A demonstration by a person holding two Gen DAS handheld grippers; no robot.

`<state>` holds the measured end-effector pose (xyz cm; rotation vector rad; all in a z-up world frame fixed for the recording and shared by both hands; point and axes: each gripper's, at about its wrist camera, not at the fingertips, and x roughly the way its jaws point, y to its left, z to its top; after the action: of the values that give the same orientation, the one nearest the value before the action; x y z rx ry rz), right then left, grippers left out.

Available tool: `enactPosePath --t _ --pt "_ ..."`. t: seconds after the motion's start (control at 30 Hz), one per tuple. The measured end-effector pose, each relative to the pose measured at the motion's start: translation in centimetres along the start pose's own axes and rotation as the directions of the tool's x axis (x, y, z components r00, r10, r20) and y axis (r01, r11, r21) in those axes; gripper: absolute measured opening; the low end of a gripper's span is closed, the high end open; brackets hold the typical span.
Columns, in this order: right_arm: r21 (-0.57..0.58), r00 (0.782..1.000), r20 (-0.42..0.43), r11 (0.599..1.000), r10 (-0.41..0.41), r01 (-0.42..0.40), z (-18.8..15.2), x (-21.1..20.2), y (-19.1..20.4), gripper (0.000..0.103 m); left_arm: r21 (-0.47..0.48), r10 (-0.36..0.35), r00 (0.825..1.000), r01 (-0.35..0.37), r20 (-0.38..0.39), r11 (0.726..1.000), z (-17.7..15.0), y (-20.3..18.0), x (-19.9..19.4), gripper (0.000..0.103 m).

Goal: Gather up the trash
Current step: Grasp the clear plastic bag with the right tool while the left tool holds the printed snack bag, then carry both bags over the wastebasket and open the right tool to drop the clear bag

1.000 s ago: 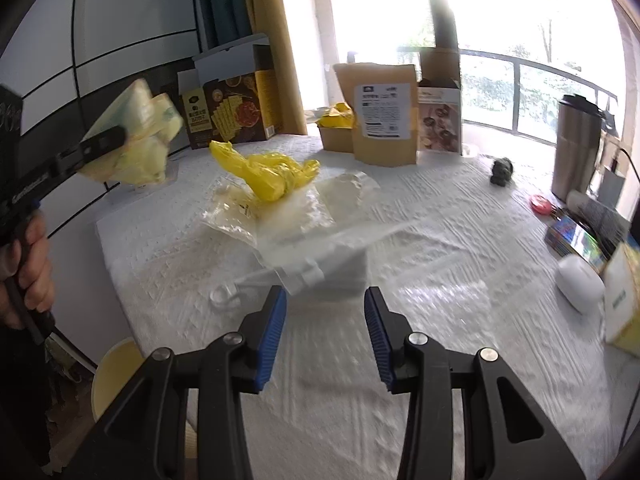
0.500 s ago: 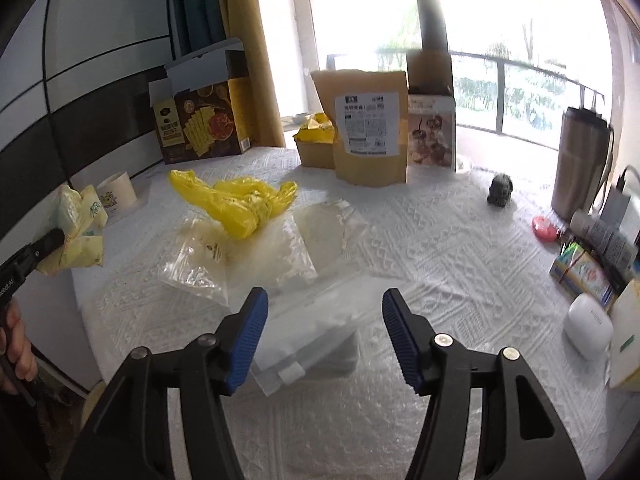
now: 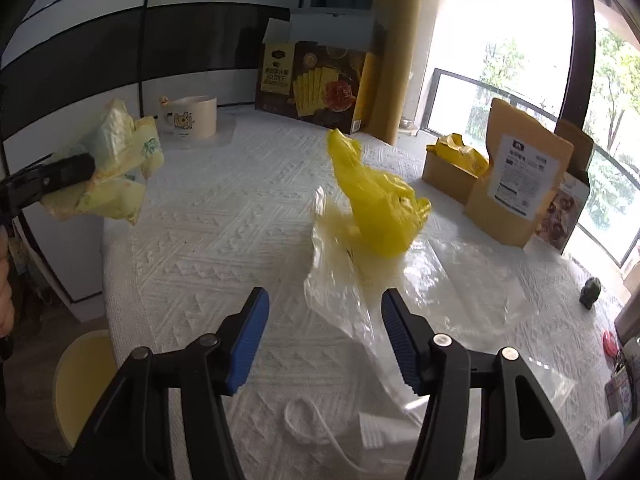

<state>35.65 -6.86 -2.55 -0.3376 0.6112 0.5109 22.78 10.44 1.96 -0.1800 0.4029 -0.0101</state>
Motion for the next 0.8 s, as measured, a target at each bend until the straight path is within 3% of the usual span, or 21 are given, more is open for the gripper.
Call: enactPosePath --t 0.07,0.17,0.47,0.8 --pt "0.022 0.999 -0.044 1.0 0.004 -0.003 0.1 1.1 -0.4 0.01 -0.004 -0.002 1.0 0.002 0.002 1.0 0.0 0.0 -0.4 0.004" --pt "0.023 1.0 -0.02 1.0 -0.007 0.007 -0.2 0.4 -0.6 0.002 -0.005 -0.01 1.0 0.01 0.01 1.0 0.0 0.0 -1.0 0.004" --pt "-0.064 0.997 0.064 0.997 -0.046 0.051 -0.8 -6.6 0.6 0.002 0.011 -0.041 0.998 0.04 0.041 0.999 0.5 -1.0 -3.2 0.004" --pt "-0.079 0.982 0.173 0.993 -0.076 0.09 -0.2 -14.1 1.8 0.001 0.026 -0.05 0.995 0.048 0.081 0.999 0.6 -2.0 -7.6 0.004"
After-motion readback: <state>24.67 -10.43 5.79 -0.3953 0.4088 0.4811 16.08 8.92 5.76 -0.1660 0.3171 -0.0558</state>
